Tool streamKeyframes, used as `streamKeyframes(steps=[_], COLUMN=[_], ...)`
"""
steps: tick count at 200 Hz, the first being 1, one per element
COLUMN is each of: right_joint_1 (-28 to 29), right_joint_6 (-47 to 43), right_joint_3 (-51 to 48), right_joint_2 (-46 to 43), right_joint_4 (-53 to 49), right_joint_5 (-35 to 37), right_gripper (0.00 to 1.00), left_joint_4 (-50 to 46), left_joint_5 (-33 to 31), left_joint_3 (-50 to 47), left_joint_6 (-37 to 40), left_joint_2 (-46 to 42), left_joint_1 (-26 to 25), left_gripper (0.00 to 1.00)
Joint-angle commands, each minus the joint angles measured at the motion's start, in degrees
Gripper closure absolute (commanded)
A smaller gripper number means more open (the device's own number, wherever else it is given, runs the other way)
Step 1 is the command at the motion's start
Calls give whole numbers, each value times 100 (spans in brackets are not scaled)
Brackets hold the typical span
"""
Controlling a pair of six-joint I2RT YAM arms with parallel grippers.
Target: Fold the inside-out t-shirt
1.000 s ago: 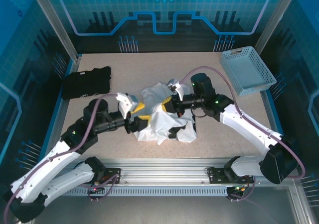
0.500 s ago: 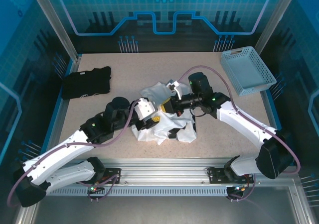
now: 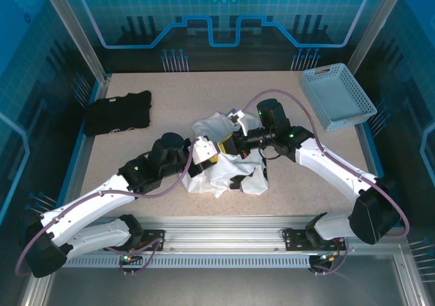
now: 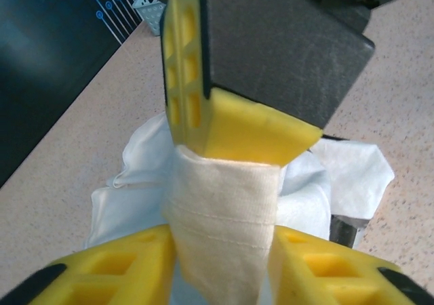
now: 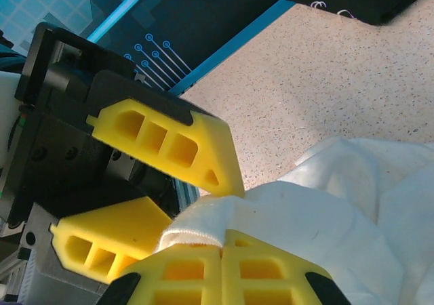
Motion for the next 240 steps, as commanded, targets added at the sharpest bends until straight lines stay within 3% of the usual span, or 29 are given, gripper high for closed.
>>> streamKeyframes(steps=[1, 37, 69, 114, 146, 160, 180, 240], right_joint_1=[-76, -78, -76, -223, -648, -770, -797, -735], right_joint_6=[2, -25, -102, -241, 357, 572, 783, 862], right_joint_3=[154, 127, 109, -124, -517, -552, -516, 380], right_joint_2=[-101, -137, -194, -709, -999, -764, -152, 2355], right_joint_4=[-96, -196, -428, -1199, -1831, -1826, -1352, -916], right_joint_5=[-2, 183, 502, 1443, 3514, 3896, 3890, 3640], right_gripper=[100, 100, 100, 62, 48, 43, 37, 37], left_joint_4=[3, -150, -394, -480, -851, -1045, -1255, -1375], left_joint_5=[-89, -11, -36, -290, -432, -481, -596, -527], left_joint_3=[58, 96, 179, 184, 141, 93, 77, -15], left_joint_6=[63, -70, -169, -499, -1055, -1218, -1349, -1531], left_joint_2=[-3, -125, -153, -339, -786, -1055, -1361, -1647], left_joint_1=[-46, -46, -36, 52, 311, 429, 494, 527], left_gripper=[70, 81, 99, 100, 100, 100, 100, 100])
